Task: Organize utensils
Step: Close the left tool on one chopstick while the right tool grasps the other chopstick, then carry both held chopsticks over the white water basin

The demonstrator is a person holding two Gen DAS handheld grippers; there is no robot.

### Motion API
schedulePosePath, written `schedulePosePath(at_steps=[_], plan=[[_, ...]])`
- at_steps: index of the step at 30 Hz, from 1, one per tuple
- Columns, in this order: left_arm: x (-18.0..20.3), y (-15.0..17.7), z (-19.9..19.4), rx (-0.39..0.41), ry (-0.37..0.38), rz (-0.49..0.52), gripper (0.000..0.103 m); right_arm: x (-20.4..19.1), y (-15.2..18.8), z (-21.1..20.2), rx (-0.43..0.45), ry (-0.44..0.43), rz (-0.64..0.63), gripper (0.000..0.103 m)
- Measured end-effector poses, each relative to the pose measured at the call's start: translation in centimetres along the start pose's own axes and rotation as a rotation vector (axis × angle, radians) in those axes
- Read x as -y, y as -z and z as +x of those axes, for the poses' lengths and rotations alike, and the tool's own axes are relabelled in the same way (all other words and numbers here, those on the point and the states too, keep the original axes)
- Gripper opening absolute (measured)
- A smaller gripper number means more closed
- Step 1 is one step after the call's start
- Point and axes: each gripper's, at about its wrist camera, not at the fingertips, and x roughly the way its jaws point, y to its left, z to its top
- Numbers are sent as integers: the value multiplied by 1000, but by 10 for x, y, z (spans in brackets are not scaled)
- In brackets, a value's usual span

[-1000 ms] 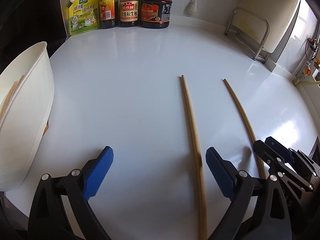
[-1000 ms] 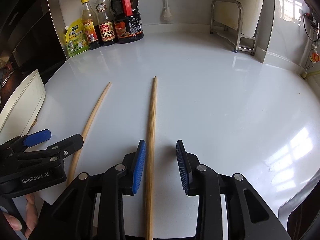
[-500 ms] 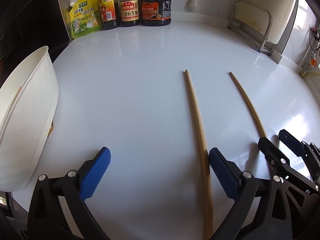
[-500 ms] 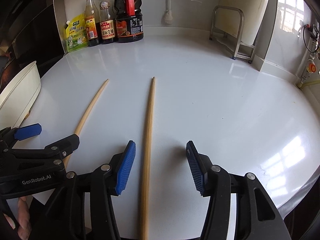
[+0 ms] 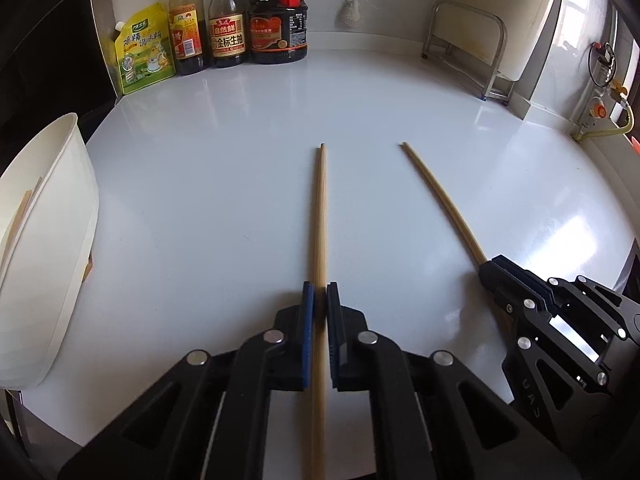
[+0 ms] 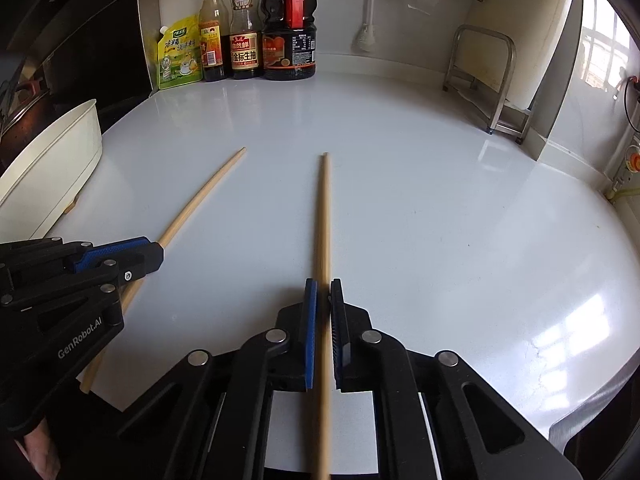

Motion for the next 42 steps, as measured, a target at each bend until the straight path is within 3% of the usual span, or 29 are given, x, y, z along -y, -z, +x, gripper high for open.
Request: schedulePosePath(at_steps=[9, 17, 22, 29, 35, 42], plan=[[-16, 1, -18, -17, 66, -32, 7, 4, -7, -14, 12, -128, 115, 6], [-57, -8, -69, 81, 72, -98, 7, -24, -29, -37, 67, -205, 121, 6], [-102, -18, -107, 166, 46, -158, 7, -66, -56, -50, 115, -281, 77, 6], [-190, -21, -147, 257, -86, -257, 7, -152, -105, -56, 155, -390, -35, 7], [-263, -9, -148, 245, -185, -339, 7, -227, -131, -44, 131, -463, -123, 7], [-302, 0, -126, 199, -187, -391, 7, -288, -139, -11, 47, -467, -170, 6]])
